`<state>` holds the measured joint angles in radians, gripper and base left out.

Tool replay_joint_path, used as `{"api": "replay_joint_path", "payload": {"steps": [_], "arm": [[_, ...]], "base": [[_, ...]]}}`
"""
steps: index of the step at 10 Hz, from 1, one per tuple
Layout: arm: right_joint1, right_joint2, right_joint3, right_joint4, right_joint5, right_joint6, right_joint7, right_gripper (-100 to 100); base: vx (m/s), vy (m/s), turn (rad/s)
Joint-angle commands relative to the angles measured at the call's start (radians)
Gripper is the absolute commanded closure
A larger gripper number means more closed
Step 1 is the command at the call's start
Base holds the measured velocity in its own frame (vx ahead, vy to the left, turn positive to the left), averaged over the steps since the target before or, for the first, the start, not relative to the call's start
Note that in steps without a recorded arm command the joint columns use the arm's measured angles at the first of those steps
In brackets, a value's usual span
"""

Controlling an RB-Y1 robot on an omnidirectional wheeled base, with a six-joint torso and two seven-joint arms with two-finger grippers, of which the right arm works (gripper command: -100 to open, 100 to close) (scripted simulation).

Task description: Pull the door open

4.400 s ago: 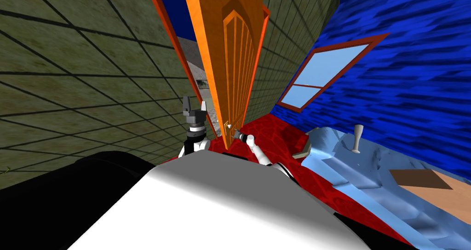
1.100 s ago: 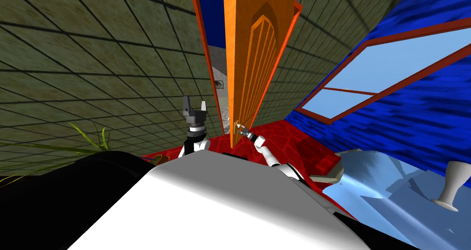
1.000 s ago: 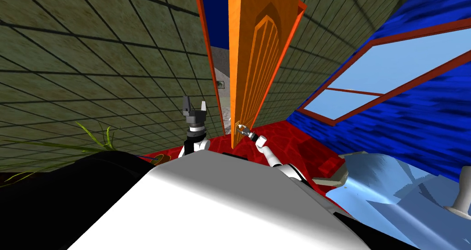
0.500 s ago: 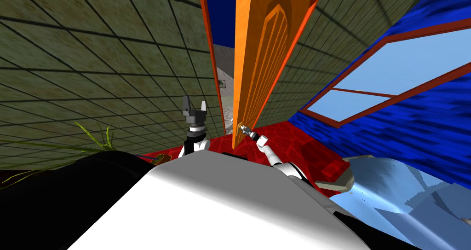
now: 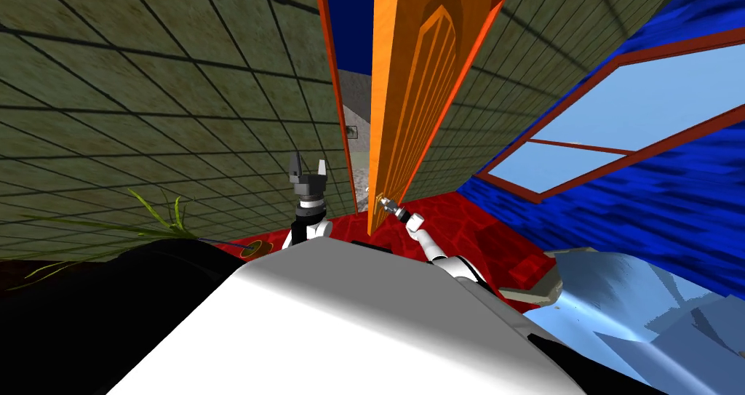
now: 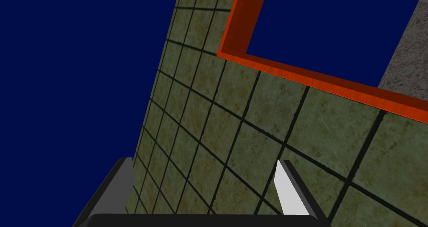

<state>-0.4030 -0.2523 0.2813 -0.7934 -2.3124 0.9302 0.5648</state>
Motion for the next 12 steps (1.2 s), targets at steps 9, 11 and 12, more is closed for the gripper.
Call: {"api": "replay_joint_path", "payload": {"steps": [9, 11, 12], "arm": [[-0.061, -0.005, -0.02, 0.133, -0.009, 0.107, 0.024, 100], [-0.072, -0.006, -0.024, 0.153, -0.01, 0.123, 0.027, 100], [-0.067, -0.007, -0.022, 0.145, -0.01, 0.114, 0.025, 100]], "base": [[-0.078, -0.204, 0.158], [-0.03, -0.222, 0.131], [-0.012, -0.097, 0.044]]}}
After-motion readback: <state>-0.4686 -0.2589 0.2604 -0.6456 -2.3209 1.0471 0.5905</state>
